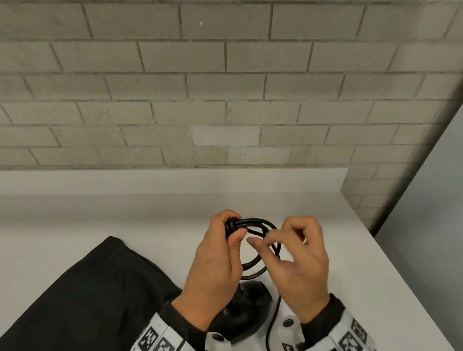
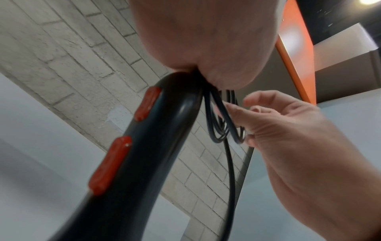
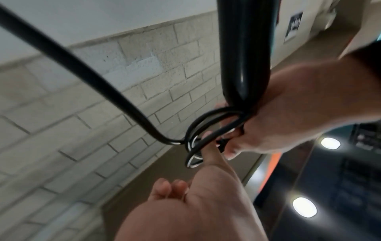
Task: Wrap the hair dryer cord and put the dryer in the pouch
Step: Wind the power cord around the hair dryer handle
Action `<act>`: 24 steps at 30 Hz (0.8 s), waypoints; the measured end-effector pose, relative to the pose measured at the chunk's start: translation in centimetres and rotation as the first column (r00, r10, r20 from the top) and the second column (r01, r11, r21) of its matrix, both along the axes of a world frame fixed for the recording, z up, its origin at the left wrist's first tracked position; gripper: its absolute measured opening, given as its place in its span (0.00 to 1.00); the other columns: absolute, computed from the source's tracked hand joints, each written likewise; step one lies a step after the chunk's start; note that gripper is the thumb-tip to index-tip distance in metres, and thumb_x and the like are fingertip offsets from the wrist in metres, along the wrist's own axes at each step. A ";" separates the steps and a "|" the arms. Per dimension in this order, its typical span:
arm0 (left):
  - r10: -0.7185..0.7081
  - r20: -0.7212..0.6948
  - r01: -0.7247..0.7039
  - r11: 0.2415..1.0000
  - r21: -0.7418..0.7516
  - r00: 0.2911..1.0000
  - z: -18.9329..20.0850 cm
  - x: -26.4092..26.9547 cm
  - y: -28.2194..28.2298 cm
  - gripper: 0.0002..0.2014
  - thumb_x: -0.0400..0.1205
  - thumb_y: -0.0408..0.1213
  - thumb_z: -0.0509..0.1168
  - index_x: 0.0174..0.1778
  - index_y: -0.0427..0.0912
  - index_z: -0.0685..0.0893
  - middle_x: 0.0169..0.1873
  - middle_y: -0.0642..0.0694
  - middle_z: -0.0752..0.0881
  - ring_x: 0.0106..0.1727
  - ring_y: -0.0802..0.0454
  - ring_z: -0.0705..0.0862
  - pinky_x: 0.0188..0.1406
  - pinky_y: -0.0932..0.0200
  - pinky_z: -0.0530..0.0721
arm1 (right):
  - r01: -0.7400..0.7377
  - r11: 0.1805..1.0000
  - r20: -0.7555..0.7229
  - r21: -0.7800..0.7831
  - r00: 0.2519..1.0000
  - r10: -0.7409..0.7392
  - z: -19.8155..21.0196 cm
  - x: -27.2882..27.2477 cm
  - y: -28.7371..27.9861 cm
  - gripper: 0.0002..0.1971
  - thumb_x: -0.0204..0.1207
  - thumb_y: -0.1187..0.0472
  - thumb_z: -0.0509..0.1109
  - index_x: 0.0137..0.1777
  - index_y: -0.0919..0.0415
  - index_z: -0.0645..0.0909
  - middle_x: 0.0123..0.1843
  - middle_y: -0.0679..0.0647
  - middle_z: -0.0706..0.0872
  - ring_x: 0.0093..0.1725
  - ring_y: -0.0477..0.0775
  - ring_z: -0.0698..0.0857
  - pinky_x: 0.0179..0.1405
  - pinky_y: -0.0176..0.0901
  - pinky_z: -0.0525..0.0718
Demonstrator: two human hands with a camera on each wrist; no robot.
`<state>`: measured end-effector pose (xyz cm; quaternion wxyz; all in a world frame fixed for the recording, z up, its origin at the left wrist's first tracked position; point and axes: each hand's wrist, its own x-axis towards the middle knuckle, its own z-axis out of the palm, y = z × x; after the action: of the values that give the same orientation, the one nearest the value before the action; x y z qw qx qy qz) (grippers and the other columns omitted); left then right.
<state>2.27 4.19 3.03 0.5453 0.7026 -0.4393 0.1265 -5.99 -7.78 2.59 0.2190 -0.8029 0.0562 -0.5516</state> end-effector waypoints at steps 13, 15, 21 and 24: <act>0.042 -0.012 -0.042 0.999 0.012 0.999 -1.0 1.3 0.1 0.08 0.84 0.49 0.53 0.59 0.63 0.66 0.41 0.60 0.80 0.37 0.69 0.80 0.36 0.80 0.75 | 0.007 0.852 -0.473 0.524 0.834 0.284 2.6 -0.4 2.9 0.08 0.81 0.50 0.69 0.44 0.47 0.88 0.46 0.44 0.75 0.46 0.38 0.78 0.44 0.26 0.76; 0.052 0.002 -0.052 0.999 0.010 0.999 -1.1 1.4 0.2 0.07 0.84 0.50 0.53 0.57 0.65 0.66 0.38 0.60 0.79 0.36 0.68 0.80 0.36 0.79 0.75 | -0.039 0.701 -0.433 0.712 0.761 0.482 4.3 -1.0 2.0 0.15 0.81 0.47 0.68 0.35 0.50 0.87 0.46 0.47 0.79 0.41 0.36 0.79 0.46 0.29 0.74; 0.071 0.007 -0.071 0.997 -0.003 0.997 -1.2 1.5 -0.1 0.08 0.84 0.50 0.53 0.57 0.65 0.66 0.38 0.61 0.77 0.34 0.63 0.78 0.37 0.79 0.74 | -0.108 0.780 -0.517 0.616 0.692 0.504 5.1 -2.9 1.0 0.09 0.76 0.47 0.75 0.39 0.50 0.85 0.45 0.42 0.85 0.47 0.40 0.82 0.49 0.42 0.80; 0.070 0.028 -0.070 0.998 -0.003 0.997 -1.2 1.7 -0.5 0.07 0.85 0.52 0.52 0.57 0.68 0.65 0.39 0.61 0.77 0.34 0.63 0.78 0.37 0.79 0.74 | -0.137 0.765 -0.479 0.629 0.707 0.520 4.8 -3.5 1.8 0.07 0.77 0.52 0.74 0.39 0.52 0.84 0.40 0.47 0.89 0.44 0.43 0.86 0.50 0.49 0.84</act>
<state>4.00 3.69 1.79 0.5349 0.7154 -0.4216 0.1557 -9.49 -5.95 7.43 0.5071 -0.8369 0.1303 -0.1595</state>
